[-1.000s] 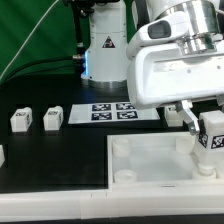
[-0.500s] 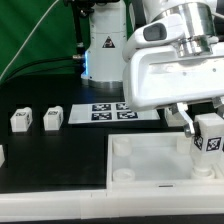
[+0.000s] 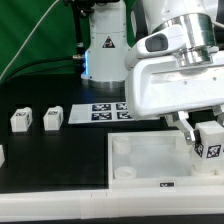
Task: Assemble one leg
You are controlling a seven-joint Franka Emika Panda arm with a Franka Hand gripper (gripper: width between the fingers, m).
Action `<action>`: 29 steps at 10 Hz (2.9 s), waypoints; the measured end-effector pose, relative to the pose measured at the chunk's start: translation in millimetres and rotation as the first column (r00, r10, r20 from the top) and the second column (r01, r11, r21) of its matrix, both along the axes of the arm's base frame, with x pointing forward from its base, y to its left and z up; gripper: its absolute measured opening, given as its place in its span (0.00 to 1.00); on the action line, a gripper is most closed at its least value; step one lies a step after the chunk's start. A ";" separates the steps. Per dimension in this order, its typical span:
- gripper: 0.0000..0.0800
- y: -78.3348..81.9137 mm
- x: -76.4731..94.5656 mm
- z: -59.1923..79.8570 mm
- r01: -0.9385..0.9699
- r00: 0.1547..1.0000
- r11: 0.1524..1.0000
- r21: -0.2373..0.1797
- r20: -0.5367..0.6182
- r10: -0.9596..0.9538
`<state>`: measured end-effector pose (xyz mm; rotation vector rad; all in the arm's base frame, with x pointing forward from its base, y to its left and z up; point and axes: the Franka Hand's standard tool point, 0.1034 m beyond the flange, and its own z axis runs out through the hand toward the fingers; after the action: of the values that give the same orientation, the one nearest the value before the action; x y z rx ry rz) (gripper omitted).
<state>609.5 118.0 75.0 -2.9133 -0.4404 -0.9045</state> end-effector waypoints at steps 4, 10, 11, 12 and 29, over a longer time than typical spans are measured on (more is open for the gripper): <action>0.58 -0.2 -0.2 1.2 -0.001 1.000 1.000 -0.001 -0.009 0.001; 0.81 -4.7 1.6 3.8 0.004 1.000 1.000 -0.003 -0.006 -0.004; 0.81 -7.1 2.5 5.8 0.005 1.000 1.000 -0.004 -0.007 -0.005; 0.81 -9.1 3.9 11.2 0.006 1.000 1.000 -0.006 -0.005 -0.006; 0.81 -6.6 6.4 24.2 -0.060 0.814 0.998 -0.026 -0.580 0.034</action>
Offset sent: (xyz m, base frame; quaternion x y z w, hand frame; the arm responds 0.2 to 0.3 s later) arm -0.0018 -0.0034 0.0048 -0.0064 -0.0131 -0.0001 0.9999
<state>615.9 111.4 99.3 -2.9863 -0.4748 0.0362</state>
